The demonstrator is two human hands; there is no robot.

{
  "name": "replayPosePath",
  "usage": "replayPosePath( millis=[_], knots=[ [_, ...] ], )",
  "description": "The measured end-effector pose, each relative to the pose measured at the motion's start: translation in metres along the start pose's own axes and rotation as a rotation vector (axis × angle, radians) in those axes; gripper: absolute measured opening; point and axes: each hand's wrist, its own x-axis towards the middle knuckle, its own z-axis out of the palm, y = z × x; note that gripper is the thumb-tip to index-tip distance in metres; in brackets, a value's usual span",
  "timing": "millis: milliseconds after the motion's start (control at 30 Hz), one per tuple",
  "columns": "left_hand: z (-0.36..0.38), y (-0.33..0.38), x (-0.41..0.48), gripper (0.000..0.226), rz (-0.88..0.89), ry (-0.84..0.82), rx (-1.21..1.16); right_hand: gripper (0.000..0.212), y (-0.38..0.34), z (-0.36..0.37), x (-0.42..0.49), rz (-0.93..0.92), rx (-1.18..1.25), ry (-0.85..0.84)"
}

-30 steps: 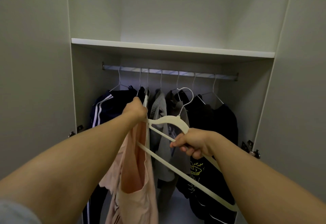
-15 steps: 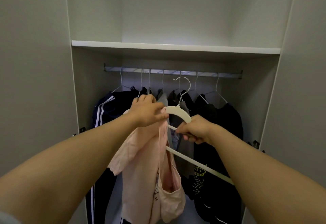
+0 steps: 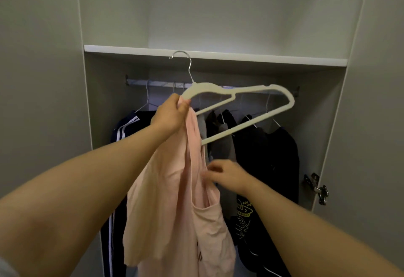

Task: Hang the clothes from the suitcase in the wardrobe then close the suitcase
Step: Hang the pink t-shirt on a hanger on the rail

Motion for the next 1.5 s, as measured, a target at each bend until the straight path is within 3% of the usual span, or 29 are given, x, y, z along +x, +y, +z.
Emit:
replayPosePath(
  millis=[133, 200, 267, 433, 567, 700, 900, 967, 1067, 1133, 1200, 1267, 1367, 1400, 1467, 1500],
  knots=[
    [-0.018, 0.006, 0.004, 0.028, -0.001, 0.07, 0.01, 0.041, 0.005, 0.011, 0.005, 0.13, -0.108, -0.118],
    [-0.026, 0.004, 0.002, 0.036, 0.018, 0.109, 0.13, 0.035, 0.009, 0.01, 0.009, 0.27, -0.208, -0.192],
    [-0.033, -0.003, -0.001, 0.041, 0.071, 0.182, 0.242, 0.018, 0.018, 0.0, 0.013, 0.419, -0.158, -0.131],
    [-0.051, -0.027, -0.009, 0.041, 0.167, 0.196, 0.393, 0.009, 0.039, -0.043, 0.018, 0.537, 0.249, 0.413],
    [-0.056, -0.04, -0.017, 0.037, 0.178, 0.131, 0.511, 0.017, 0.02, -0.065, 0.014, 0.537, 0.922, 0.407],
    [-0.059, -0.045, -0.021, 0.036, 0.216, 0.106, 0.569, 0.024, 0.014, -0.073, 0.009, 0.61, 1.166, 0.349],
    [-0.067, -0.048, -0.025, 0.03, 0.283, 0.023, 0.633, 0.014, 0.018, -0.085, 0.016, 0.604, 1.016, 0.447],
    [-0.066, -0.052, -0.028, 0.03, 0.348, -0.056, 0.753, 0.027, 0.02, -0.09, 0.023, 0.57, 0.844, 0.561],
    [-0.053, -0.056, -0.03, 0.03, 0.373, -0.127, 0.848, 0.004, 0.001, -0.091, 0.025, 0.407, 0.406, 0.736],
    [-0.039, -0.055, -0.028, 0.029, 0.327, -0.15, 0.839, 0.009, -0.024, -0.084, 0.022, 0.268, 0.374, 0.647],
    [-0.027, -0.051, -0.025, 0.029, 0.269, -0.163, 0.739, 0.005, -0.05, -0.071, 0.018, 0.158, 0.345, 0.413],
    [-0.019, -0.044, -0.024, 0.03, 0.253, -0.191, 0.631, 0.013, -0.058, -0.063, 0.018, 0.108, 0.165, 0.257],
    [-0.008, -0.032, -0.028, 0.028, 0.308, -0.251, 0.519, 0.043, -0.052, -0.057, 0.023, 0.122, -0.279, 0.373],
    [-0.005, -0.028, -0.03, 0.026, 0.332, -0.279, 0.49, 0.042, -0.049, -0.054, 0.025, 0.107, -0.263, 0.36],
    [0.005, -0.021, -0.034, 0.024, 0.389, -0.355, 0.451, 0.028, -0.047, -0.046, 0.027, 0.045, -0.002, 0.298],
    [0.008, -0.019, -0.035, 0.024, 0.404, -0.389, 0.436, 0.033, -0.045, -0.043, 0.028, 0.044, 0.099, 0.295]
  ],
)
